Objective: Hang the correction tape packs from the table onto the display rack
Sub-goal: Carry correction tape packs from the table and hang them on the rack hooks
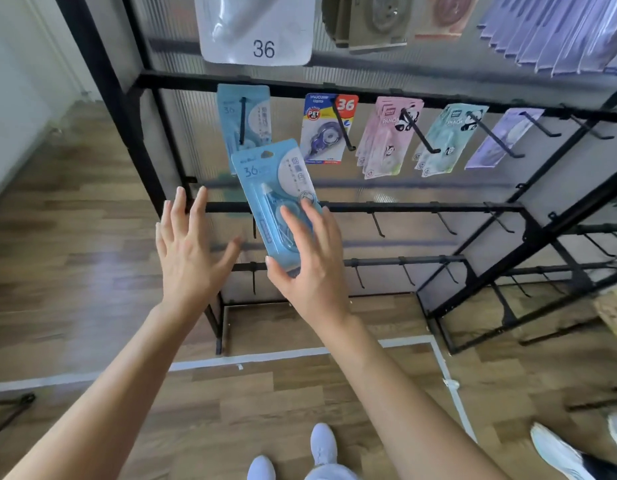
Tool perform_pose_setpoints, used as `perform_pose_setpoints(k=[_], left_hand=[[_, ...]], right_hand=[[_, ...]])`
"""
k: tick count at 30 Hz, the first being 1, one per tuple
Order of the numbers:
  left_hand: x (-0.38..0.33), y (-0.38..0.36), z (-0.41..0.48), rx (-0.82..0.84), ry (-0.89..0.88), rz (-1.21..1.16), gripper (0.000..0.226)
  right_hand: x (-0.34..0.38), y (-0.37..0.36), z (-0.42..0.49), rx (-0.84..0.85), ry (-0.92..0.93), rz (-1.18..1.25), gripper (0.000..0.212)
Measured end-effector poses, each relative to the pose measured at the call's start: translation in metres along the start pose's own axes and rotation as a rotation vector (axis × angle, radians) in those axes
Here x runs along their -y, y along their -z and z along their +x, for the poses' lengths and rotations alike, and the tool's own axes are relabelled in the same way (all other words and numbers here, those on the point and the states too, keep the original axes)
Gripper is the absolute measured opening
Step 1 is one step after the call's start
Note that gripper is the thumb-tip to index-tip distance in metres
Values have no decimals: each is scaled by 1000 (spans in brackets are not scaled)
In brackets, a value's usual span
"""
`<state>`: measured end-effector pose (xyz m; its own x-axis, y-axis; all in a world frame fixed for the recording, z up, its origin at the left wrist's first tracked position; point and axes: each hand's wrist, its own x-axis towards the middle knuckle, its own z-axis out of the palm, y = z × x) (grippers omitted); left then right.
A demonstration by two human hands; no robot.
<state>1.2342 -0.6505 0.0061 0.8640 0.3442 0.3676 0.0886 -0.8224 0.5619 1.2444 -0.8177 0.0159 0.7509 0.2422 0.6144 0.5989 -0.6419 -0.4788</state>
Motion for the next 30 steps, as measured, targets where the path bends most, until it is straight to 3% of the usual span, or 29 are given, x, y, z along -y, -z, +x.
perform_pose_setpoints(k=[14,30], left_hand=[[35,6,13,42,23,25,78],[43,-8,38,85,26,48,80]], right_hand=[[9,-53,40,97,-90,-93,63],[-47,-137,140,256,-136,-177,78]])
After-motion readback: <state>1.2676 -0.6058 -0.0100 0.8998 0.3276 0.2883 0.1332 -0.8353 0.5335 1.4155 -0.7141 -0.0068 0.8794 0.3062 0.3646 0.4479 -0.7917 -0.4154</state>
